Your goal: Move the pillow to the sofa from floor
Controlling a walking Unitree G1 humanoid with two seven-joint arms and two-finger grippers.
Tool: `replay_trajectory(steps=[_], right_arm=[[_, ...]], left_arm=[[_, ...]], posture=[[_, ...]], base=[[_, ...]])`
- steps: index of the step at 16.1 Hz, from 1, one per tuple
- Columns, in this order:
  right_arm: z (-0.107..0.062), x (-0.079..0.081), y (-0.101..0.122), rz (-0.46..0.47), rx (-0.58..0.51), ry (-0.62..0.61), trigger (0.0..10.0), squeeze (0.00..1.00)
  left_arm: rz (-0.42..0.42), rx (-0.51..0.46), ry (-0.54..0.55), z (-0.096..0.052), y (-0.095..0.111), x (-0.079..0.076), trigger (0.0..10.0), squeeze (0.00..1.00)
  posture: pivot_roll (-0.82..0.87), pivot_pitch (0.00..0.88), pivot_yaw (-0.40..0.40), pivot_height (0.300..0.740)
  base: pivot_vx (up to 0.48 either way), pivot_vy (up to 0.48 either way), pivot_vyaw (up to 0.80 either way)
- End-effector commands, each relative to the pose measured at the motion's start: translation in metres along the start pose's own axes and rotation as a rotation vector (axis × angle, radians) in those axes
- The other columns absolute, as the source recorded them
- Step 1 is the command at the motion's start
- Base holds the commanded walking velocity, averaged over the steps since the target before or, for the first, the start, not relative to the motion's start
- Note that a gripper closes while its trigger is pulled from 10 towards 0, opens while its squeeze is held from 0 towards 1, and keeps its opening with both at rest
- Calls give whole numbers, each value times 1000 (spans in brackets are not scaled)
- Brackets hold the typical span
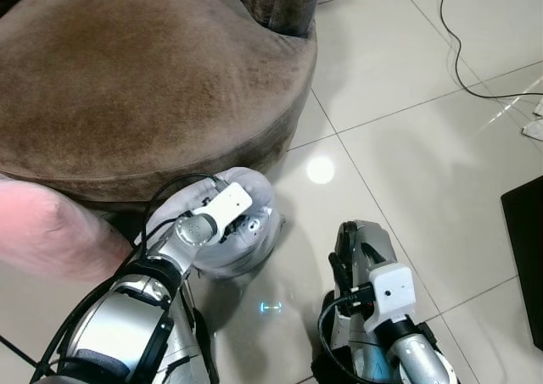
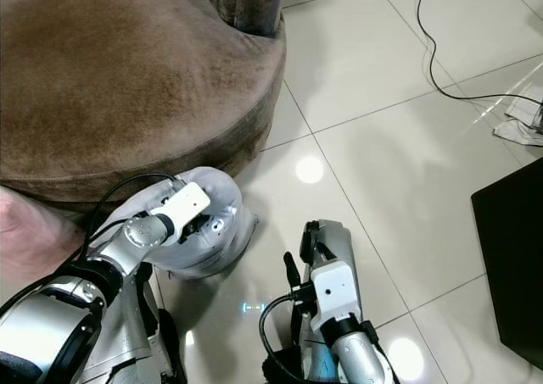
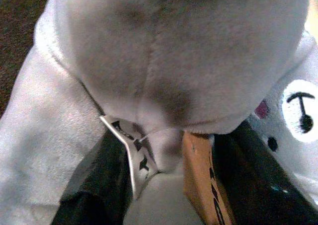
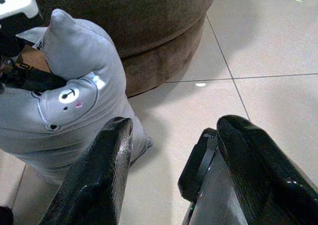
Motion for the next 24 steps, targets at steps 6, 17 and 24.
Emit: replay_trajectory(steps=[6,17,24], right_arm=[[-5,-1,-11,20,52,-19,10000,0],[-7,0,-6,37,42,-11,10000,0],[-2,0,10,-62,104,257,10000,0]], left_arm=[[-321,95,-37,-7,-41,-35,0,0],[-655,-123,74,-2,-10,-22,0,0],[-630,-157,122,-4,-7,-12,0,0]], posture=[[-92,376,0,439],[-103,391,2,439],[-94,370,-39,439]], base=[[0,0,0],[0,0,0],[0,0,0]])
Point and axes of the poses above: a point about 5 cm out from each wrist's last joint towards the gripper, its own z axis pointing out of the wrist towards the gripper, its own y axis along the axis of the wrist's last joint, x = y × z, the point moved 3 cm from there along z, pointing out of the wrist towards the gripper, and after that the axes turned 13 degrees about z, right-handed, at the moved point
